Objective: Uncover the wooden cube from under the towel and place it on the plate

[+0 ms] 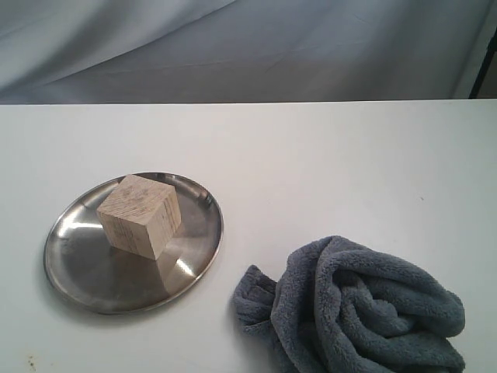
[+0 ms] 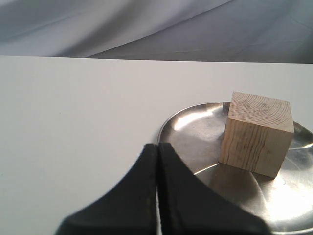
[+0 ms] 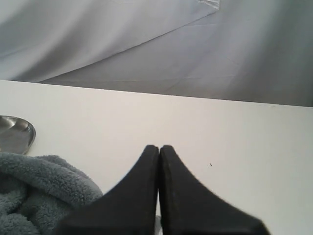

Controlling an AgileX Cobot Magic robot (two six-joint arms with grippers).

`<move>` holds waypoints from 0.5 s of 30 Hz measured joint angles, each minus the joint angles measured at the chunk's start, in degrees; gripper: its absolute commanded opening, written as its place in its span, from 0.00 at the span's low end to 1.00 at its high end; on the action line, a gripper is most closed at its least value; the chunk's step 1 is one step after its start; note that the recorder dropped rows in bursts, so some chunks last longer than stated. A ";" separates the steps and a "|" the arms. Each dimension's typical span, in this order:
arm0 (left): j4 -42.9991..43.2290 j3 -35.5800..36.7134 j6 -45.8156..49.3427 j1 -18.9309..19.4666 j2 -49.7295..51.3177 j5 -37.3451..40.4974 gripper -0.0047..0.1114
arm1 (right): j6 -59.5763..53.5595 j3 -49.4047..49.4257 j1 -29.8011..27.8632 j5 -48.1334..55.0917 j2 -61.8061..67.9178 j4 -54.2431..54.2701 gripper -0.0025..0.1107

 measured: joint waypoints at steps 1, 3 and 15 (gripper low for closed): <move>0.00 0.00 0.00 0.00 0.00 0.00 0.04 | 0.11 0.00 -0.58 0.54 0.00 0.00 0.02; 0.00 0.00 0.00 0.00 0.00 0.00 0.04 | 0.73 0.00 -3.54 3.24 0.00 0.00 0.02; 0.00 0.00 0.00 0.00 0.00 0.00 0.04 | 1.31 0.00 -16.56 6.90 0.00 0.00 0.02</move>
